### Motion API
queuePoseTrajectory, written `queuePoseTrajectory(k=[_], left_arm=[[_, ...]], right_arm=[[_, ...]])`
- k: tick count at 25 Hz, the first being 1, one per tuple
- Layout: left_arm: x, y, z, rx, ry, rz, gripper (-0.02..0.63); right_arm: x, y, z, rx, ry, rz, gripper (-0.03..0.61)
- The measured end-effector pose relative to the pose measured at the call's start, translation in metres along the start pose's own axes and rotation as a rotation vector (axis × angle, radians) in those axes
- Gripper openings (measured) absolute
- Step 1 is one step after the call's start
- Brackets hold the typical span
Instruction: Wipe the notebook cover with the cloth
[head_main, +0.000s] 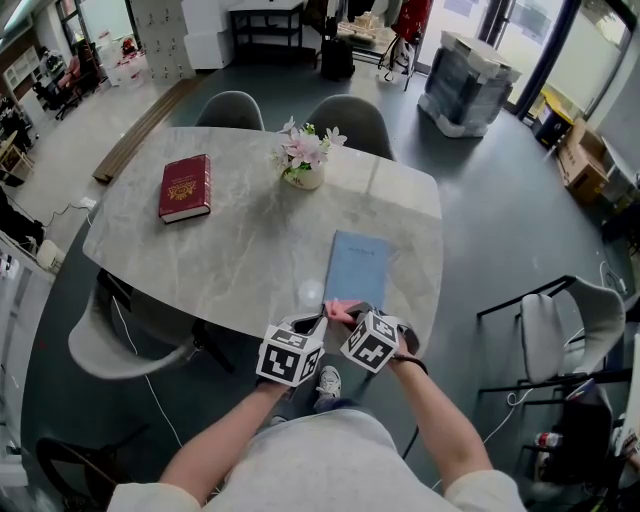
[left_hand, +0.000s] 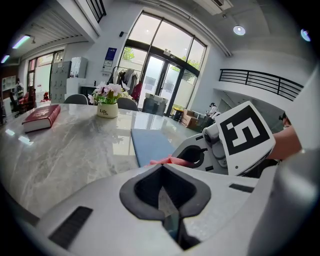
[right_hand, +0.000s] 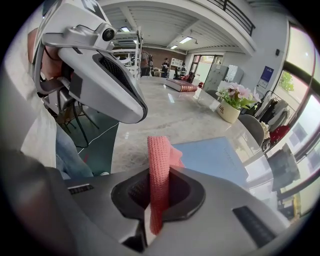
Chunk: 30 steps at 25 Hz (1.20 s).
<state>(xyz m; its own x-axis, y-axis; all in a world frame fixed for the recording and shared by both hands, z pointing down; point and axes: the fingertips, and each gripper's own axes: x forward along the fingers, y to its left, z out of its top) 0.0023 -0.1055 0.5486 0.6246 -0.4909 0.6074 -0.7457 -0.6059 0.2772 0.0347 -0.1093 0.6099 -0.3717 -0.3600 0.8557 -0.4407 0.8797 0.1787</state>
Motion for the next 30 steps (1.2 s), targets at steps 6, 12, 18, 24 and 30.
queuePoseTrajectory(k=[6, 12, 18, 24, 30], left_arm=[[0.001, 0.000, -0.002, -0.002, 0.002, 0.000, 0.006], [0.002, 0.001, 0.001, -0.007, -0.004, -0.001, 0.006], [0.005, 0.005, 0.006, -0.023, -0.017, 0.008, 0.006], [0.011, 0.014, 0.016, -0.046, -0.044, 0.018, 0.006], [0.016, 0.027, 0.026, -0.075, -0.063, 0.036, 0.006]], right_arm=[[-0.004, 0.002, 0.000, -0.001, -0.007, 0.002, 0.015], [-0.023, -0.014, 0.010, -0.033, -0.026, -0.030, 0.015], [-0.039, -0.040, 0.023, -0.087, -0.035, -0.059, 0.015], [-0.039, -0.064, 0.031, -0.150, -0.018, -0.065, 0.015], [-0.031, -0.086, 0.041, -0.226, -0.001, -0.056, 0.015]])
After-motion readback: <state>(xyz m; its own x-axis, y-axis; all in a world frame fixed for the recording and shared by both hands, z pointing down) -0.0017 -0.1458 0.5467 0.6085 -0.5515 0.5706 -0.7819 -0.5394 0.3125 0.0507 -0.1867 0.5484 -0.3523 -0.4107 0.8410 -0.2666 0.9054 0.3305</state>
